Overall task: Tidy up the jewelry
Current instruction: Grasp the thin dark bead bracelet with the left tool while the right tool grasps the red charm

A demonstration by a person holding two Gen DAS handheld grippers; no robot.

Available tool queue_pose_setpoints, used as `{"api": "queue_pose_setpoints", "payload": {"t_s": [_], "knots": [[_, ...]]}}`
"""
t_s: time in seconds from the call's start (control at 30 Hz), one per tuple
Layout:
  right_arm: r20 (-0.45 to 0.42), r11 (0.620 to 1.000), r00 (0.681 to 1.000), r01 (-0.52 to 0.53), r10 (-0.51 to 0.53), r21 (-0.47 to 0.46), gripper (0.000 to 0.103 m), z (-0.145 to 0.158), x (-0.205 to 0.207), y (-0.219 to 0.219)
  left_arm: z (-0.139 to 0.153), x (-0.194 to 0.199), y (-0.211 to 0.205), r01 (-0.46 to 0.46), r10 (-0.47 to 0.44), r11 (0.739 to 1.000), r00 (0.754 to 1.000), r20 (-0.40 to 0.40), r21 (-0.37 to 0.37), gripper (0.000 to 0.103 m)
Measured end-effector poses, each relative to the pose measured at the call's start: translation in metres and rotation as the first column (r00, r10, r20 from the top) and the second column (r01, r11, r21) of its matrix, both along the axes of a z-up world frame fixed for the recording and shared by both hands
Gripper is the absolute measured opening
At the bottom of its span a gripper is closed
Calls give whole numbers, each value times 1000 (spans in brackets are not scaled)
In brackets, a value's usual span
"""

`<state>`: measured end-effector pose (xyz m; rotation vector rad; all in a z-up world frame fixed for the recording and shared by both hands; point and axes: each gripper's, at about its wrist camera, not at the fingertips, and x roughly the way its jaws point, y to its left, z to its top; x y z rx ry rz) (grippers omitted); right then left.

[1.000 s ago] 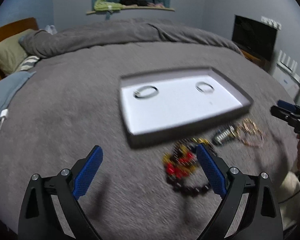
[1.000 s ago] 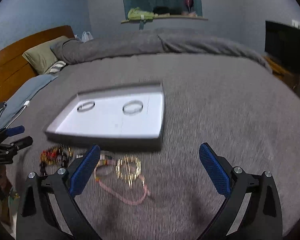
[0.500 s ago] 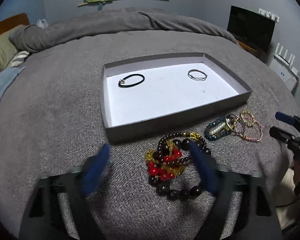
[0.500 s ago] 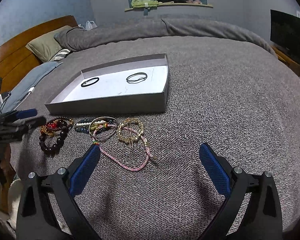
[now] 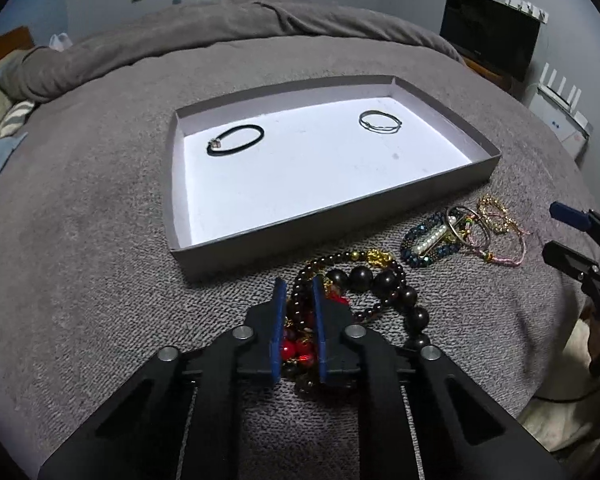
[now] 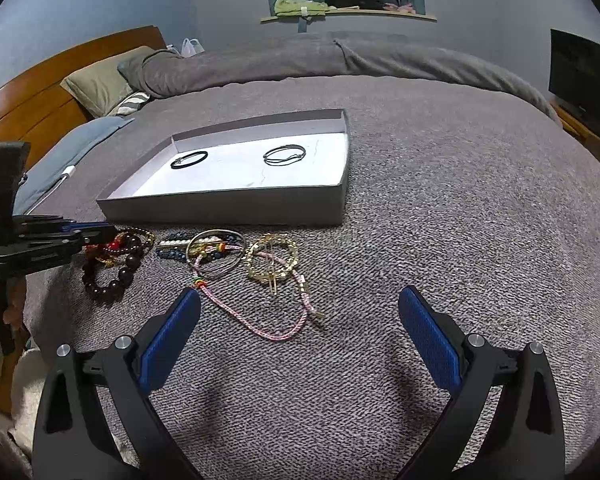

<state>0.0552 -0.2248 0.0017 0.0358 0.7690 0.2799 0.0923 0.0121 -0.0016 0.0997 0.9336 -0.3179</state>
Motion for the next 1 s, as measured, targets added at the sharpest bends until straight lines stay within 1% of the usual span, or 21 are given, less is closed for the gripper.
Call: {"api": "queue_pose_setpoints", "payload": {"t_s": [0.03, 0.13, 0.33, 0.53, 0.7, 0.77, 0.8, 0.9, 1.0], "knots": [[0, 1000, 1000, -1, 1, -1, 98, 1, 0, 1, 1, 0, 1, -1, 1, 1000, 1000, 3, -1, 6], [2, 1000, 1000, -7, 7, -1, 98, 2, -1, 3, 8, -2, 3, 10, -10, 999, 1000, 13, -40, 6], [9, 999, 999, -43, 43, 8, 98, 11, -3, 14, 40, -15, 5, 43, -33, 993, 995, 98, -108, 6], [2, 996, 996, -90, 90, 21, 98, 16, 0, 36, 71, -25, 7, 53, -30, 990, 985, 171, -133, 6], [-21, 990, 991, -127, 129, 56, 97, 20, 7, 63, 85, -31, 20, 20, 10, 990, 977, 212, -142, 6], [-25, 985, 986, -160, 162, 64, 92, 22, 10, 82, 87, -32, 29, 2, 32, 989, 974, 224, -150, 6], [-25, 983, 985, -172, 173, 61, 87, 22, 10, 88, 88, -32, 34, -10, 44, 989, 972, 230, -148, 6], [-33, 974, 974, -223, 225, 47, 78, 20, 12, 117, 85, -32, 50, -49, 81, 989, 968, 238, -137, 6], [-65, 959, 957, -282, 284, 37, 63, 13, 14, 146, 80, -30, 64, -75, 107, 986, 968, 226, -146, 6]]}}
